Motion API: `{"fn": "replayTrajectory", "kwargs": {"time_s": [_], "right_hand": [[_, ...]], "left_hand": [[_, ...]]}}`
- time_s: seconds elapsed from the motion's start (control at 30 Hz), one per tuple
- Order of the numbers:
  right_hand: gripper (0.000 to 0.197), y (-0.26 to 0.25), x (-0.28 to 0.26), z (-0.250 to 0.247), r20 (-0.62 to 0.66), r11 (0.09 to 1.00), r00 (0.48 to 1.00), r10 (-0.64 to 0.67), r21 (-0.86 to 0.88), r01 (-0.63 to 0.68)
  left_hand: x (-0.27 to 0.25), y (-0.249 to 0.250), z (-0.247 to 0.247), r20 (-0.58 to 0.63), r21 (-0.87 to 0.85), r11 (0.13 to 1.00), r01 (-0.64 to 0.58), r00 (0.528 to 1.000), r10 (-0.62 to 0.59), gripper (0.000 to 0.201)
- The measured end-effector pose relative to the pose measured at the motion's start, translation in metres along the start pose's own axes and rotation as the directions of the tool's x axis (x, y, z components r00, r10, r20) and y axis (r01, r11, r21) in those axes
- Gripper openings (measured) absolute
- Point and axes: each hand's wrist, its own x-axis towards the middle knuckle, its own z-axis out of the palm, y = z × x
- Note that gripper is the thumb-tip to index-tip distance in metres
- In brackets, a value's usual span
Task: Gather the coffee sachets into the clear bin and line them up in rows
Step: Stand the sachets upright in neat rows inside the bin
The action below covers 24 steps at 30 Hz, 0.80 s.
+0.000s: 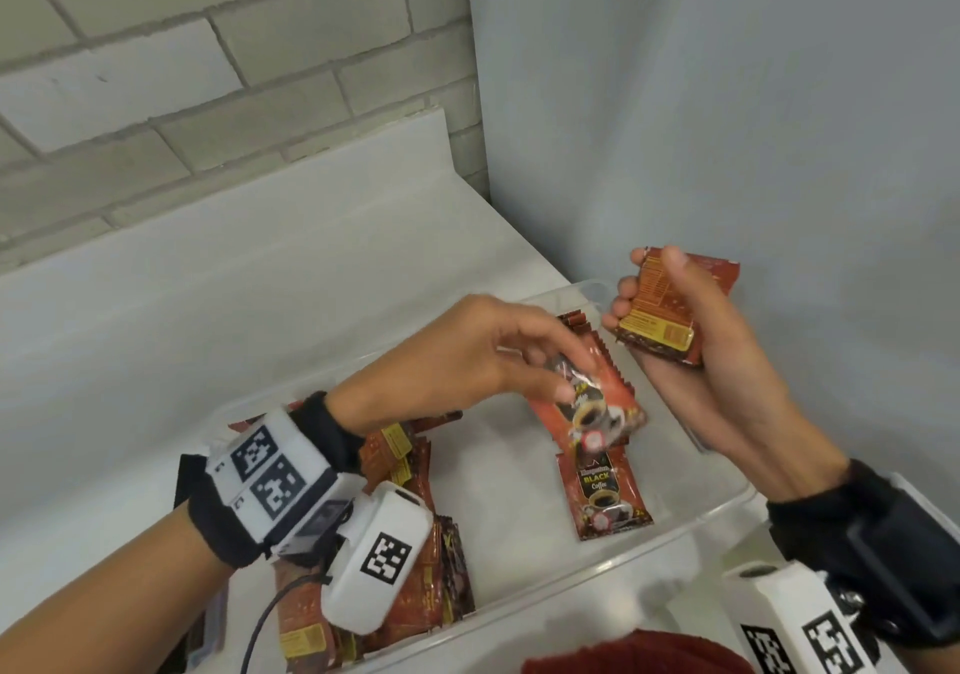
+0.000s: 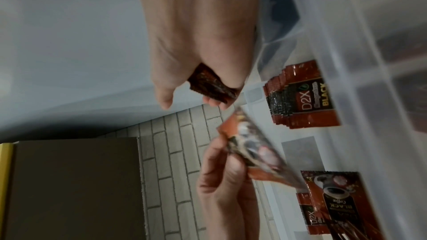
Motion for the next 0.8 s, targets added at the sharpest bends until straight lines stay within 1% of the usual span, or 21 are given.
{"fn": "replayTrajectory", "kwargs": {"time_s": [0.07, 0.17, 0.3, 0.47, 0.53, 0.6, 0.63, 0.67, 0.73, 0.8], "right_hand": [[0.061, 0.001, 0.001, -0.001, 0.000, 1.000, 1.000, -0.004, 0.005, 0.004], [0.067, 0.003, 0.000, -0.001, 0.021, 1.000, 1.000, 0.002, -0.022, -0.002], [0.059, 0.003, -0.001, 0.000, 0.041, 1.000, 0.999, 0.005, -0.010, -0.004], [0.049, 0.002, -0.002, 0.000, 0.038, 1.000, 0.999, 0.010, -0.003, -0.010], [0.040, 0.001, -0.003, 0.001, 0.030, 1.000, 0.999, 0.010, -0.016, -0.009], [0.037, 0.001, -0.004, 0.001, 0.030, 1.000, 1.000, 0.010, -0.018, -0.009], [0.037, 0.001, -0.004, 0.001, 0.027, 1.000, 1.000, 0.010, -0.017, -0.010], [0.037, 0.001, -0.003, 0.001, 0.025, 1.000, 1.000, 0.011, -0.017, -0.011], [0.038, 0.001, -0.003, 0.001, 0.029, 1.000, 0.999, 0.013, -0.019, -0.012], [0.039, 0.002, -0.002, 0.001, 0.032, 1.000, 0.999, 0.011, -0.019, -0.010]], "left_hand": [[0.001, -0.004, 0.012, 0.135, 0.112, 0.993, -0.025, 0.991, 0.009, 0.023], [0.007, -0.014, 0.032, 0.311, 0.288, 0.952, -0.106, 0.950, 0.012, 0.026], [0.014, -0.021, 0.053, 0.419, 0.417, 0.883, -0.215, 0.908, 0.023, 0.027], [0.016, -0.021, 0.065, 0.473, 0.533, 0.792, -0.299, 0.881, 0.014, 0.035], [0.013, -0.020, 0.067, 0.474, 0.614, 0.715, -0.334, 0.881, 0.004, 0.038], [0.009, -0.017, 0.070, 0.457, 0.673, 0.652, -0.349, 0.890, 0.004, 0.037], [0.007, -0.015, 0.072, 0.449, 0.682, 0.648, -0.340, 0.893, -0.003, 0.036], [0.006, -0.014, 0.074, 0.448, 0.677, 0.662, -0.321, 0.894, -0.024, 0.035], [0.007, -0.015, 0.075, 0.454, 0.637, 0.723, -0.266, 0.888, -0.073, 0.035], [0.009, -0.018, 0.075, 0.442, 0.600, 0.770, -0.216, 0.892, -0.095, 0.036]]}}
